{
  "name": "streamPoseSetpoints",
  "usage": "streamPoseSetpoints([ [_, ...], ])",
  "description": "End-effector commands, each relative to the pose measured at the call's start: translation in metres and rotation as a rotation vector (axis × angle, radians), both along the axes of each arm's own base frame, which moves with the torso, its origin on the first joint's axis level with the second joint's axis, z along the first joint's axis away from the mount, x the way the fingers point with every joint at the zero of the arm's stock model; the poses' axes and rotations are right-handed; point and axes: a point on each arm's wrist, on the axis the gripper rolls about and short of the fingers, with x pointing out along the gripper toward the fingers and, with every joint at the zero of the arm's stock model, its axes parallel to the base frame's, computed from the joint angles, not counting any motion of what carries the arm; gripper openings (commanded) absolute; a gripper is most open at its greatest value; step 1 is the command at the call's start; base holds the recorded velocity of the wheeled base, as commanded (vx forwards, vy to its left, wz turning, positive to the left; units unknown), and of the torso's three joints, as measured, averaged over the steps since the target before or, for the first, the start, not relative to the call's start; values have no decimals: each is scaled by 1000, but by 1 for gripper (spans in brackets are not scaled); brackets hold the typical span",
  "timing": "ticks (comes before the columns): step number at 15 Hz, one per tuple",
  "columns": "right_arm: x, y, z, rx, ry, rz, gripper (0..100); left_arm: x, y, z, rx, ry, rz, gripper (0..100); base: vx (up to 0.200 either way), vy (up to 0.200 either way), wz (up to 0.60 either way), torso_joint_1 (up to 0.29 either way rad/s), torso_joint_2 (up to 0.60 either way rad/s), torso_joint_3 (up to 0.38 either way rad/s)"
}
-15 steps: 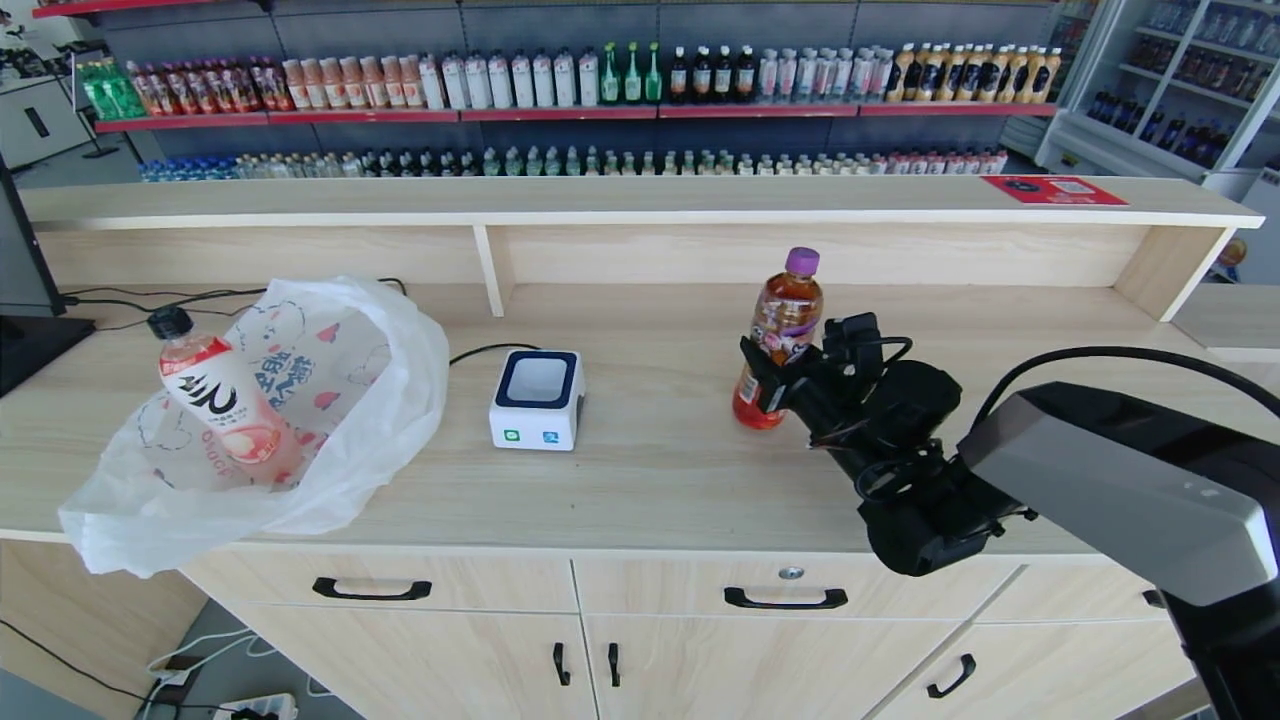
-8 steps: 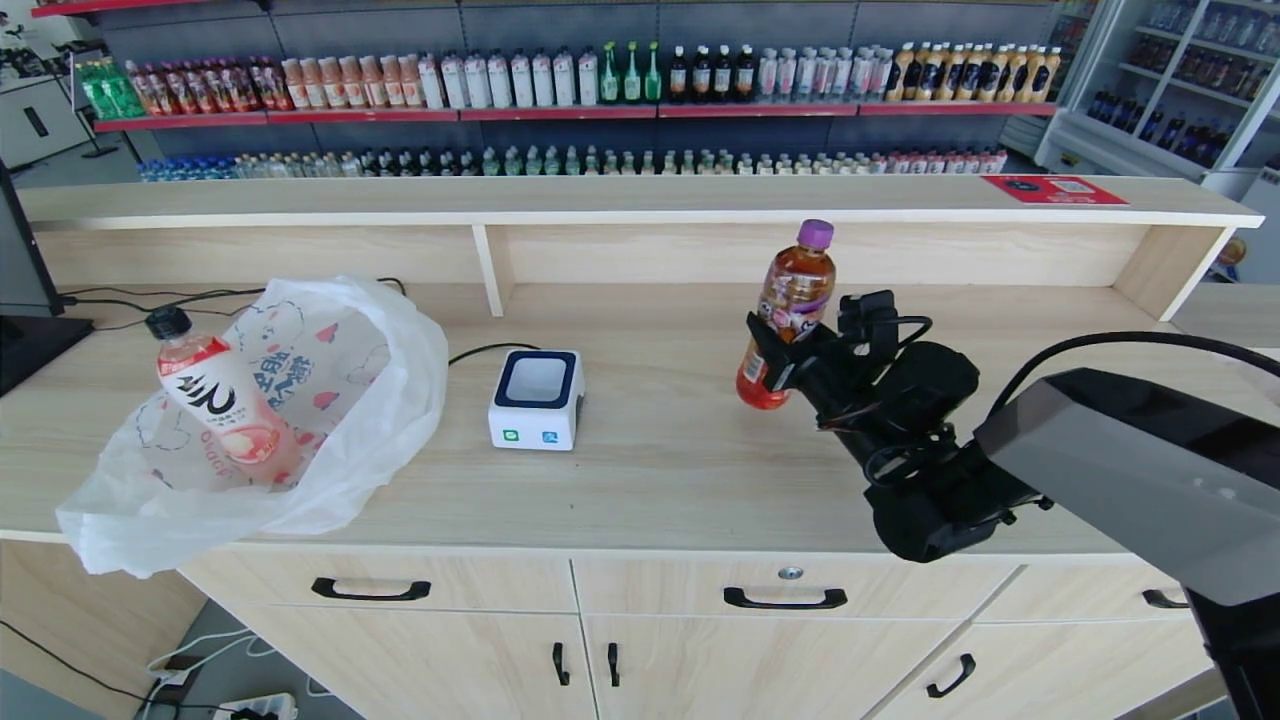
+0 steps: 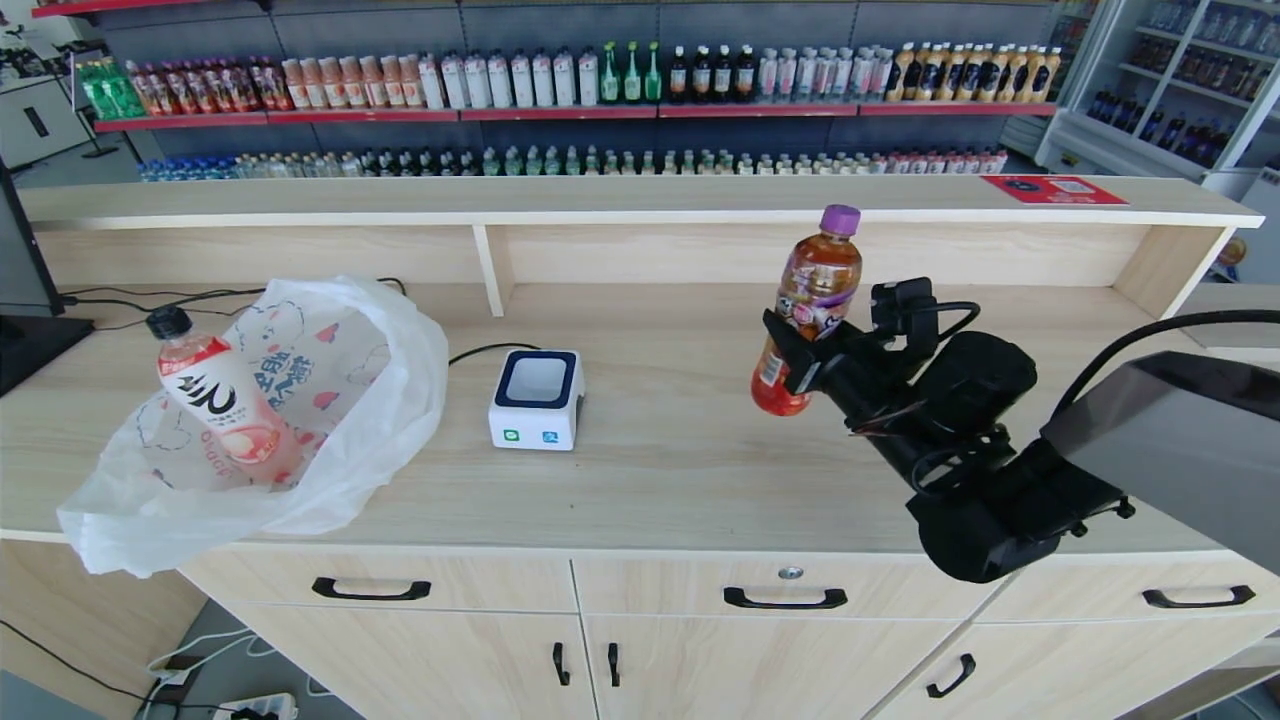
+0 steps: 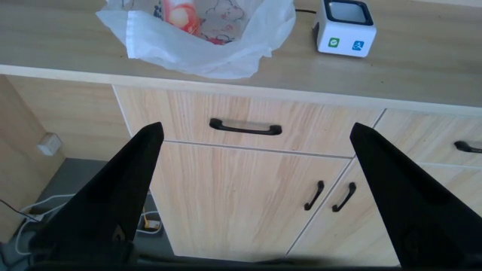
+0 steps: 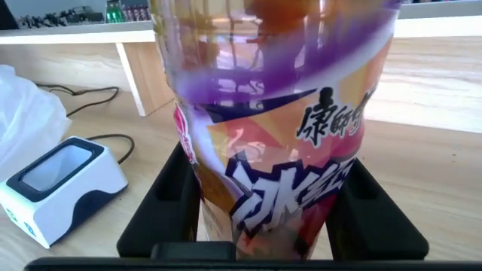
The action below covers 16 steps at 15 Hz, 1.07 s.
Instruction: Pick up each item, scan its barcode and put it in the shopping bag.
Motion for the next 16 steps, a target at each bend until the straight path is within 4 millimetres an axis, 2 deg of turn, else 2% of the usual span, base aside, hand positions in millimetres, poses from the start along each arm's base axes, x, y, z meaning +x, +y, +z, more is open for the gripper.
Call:
streamPoseSetpoints([
  [1,-20,-5,25,12,-34,3,0,0,0,0,0,0,0,100,0,0,0,0,0,0],
  [6,-61,5,45,25,-42,72,0,0,0,0,0,0,0,100,0,0,0,0,0,0],
  [7,-75,9,47,26,-33,94,0,0,0,0,0,0,0,100,0,0,0,0,0,0],
  [12,-121,4,61,38,-26,151,0,0,0,0,0,0,0,100,0,0,0,0,0,0],
  [13,-134,9,55,25,4,190,0,0,0,0,0,0,0,100,0,0,0,0,0,0],
  [14,-137,13,54,23,7,210,0,0,0,0,0,0,0,100,0,0,0,0,0,0],
  [16,-155,33,50,16,24,301,0,0,0,0,1,0,-2,100,0,0,0,0,0,0],
])
